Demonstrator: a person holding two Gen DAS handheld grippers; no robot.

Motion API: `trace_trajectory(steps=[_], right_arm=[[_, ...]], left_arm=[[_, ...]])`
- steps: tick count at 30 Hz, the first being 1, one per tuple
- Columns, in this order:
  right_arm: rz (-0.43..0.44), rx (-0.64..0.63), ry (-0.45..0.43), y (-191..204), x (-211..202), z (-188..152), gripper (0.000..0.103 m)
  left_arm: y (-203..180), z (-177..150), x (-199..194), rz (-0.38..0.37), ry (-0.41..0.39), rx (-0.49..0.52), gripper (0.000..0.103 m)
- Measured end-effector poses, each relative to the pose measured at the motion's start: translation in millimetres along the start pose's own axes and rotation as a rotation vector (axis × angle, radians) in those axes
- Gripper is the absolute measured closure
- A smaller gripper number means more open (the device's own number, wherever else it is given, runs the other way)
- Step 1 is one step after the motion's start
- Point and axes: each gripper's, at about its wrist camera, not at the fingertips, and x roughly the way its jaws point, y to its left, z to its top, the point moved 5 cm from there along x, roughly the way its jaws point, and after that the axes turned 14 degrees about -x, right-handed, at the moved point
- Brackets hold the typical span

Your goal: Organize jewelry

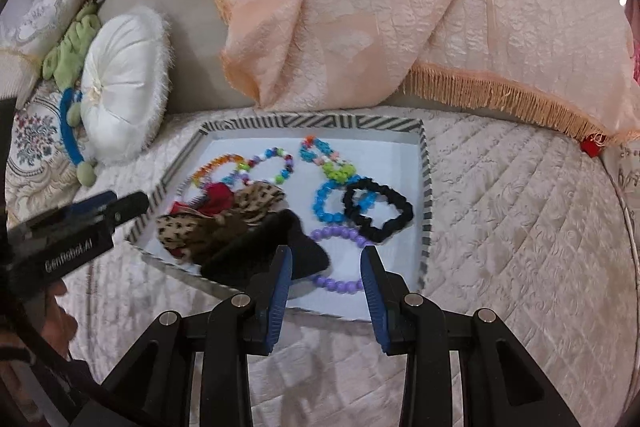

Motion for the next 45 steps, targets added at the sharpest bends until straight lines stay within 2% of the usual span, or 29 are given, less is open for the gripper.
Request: trace_trajectory(steps=[6, 17, 45], right_arm=[[-0.025, -0.012, -0.004, 17, -11, 6, 0.068], [-0.025, -0.01, -0.026, 32, -25, 8, 0.052], [-0.003, -0.02, 0.011, 40, -20, 3, 0.049]], left_arm=[[7, -7, -27, 0.006, -0.048, -0.003, 0.053], [14, -14, -50, -0.006, -0.076, -0.021, 0.053], [17, -18, -56, 0.015, -0.09, -0.012, 0.053]])
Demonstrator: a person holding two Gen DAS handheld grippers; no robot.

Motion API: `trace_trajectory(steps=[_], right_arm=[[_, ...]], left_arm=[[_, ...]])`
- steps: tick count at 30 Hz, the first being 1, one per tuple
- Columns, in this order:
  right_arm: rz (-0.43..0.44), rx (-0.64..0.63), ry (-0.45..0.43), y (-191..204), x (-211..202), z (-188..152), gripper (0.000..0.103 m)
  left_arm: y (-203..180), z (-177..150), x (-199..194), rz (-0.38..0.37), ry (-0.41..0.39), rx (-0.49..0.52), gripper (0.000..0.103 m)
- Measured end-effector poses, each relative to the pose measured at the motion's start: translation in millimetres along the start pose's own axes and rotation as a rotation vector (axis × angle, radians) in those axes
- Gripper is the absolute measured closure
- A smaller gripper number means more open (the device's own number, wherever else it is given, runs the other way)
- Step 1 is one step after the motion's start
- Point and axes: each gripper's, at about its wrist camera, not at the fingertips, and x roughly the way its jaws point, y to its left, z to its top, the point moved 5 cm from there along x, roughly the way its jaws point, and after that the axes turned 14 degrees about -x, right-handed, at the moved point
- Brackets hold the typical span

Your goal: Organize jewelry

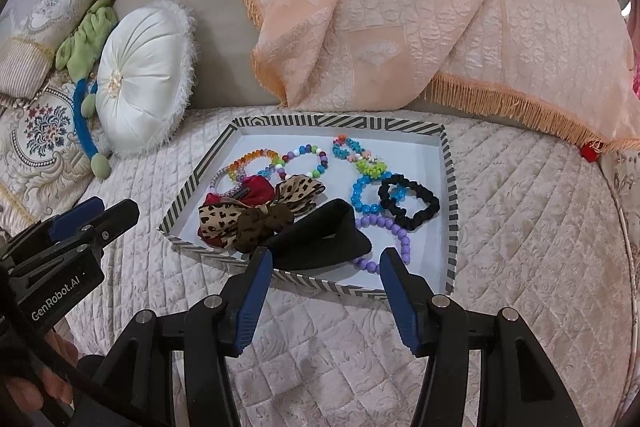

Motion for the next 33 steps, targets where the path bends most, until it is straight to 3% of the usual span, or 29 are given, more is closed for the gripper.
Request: trace_trajectory(steps=[33], right_arm=[[0.012, -0.004, 0.026, 2, 12, -5, 0.044]], left_arm=[[1, -3, 10, 0.02, 0.019, 0.0, 0.053]])
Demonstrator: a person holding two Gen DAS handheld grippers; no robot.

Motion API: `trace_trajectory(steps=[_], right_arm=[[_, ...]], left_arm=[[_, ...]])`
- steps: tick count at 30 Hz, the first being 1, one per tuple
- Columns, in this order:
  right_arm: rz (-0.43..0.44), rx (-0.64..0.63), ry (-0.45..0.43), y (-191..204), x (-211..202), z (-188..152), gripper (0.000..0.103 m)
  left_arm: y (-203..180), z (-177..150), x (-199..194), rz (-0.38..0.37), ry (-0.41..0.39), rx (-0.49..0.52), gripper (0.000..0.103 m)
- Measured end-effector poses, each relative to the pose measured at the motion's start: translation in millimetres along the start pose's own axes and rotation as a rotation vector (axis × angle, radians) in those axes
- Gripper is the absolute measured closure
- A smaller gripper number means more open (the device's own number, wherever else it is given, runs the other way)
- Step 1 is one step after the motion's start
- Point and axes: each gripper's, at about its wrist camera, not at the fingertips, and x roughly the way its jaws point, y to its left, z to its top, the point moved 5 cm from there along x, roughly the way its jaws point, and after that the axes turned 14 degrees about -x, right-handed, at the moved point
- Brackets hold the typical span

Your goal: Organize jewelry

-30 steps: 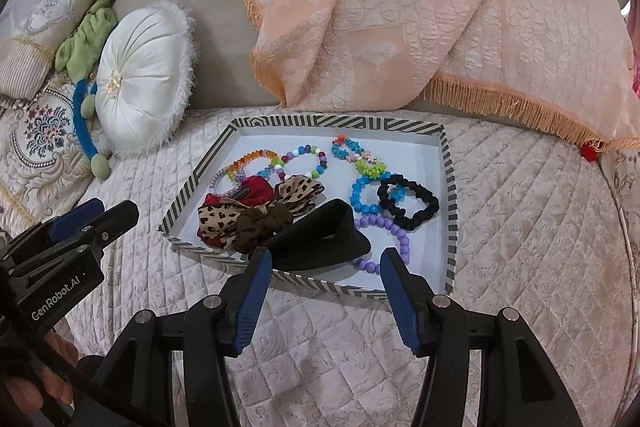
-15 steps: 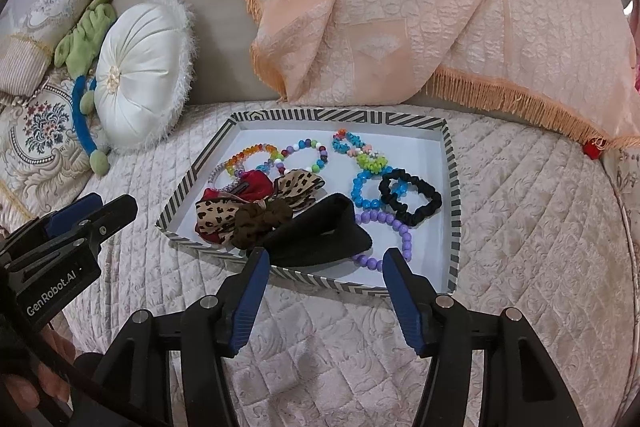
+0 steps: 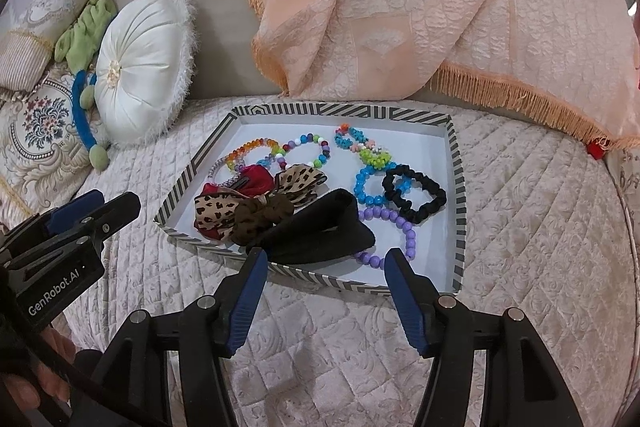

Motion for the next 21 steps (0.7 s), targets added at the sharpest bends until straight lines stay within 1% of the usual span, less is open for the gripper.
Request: trace_trajectory(steps=[13, 16, 19, 21], right_arm=[[0.005, -0.006, 0.01, 1, 3, -3, 0.042], [0.012, -0.007, 0.01, 1, 3, -5, 0.042], [0.03, 0.012, -0.001, -8, 0, -8, 0.042], [0.024, 0.043, -0.017, -25, -4, -11, 0.042]], left_arm=[[-3, -3, 2, 0.0, 0.008, 0.001, 0.053], [-6, -6, 0, -0.012, -0.003, 0.012, 0.053], [-11, -9, 0, -0.015, -0.011, 0.039, 0.053], [-12, -12, -1, -0.012, -0.011, 0.046, 0.053]])
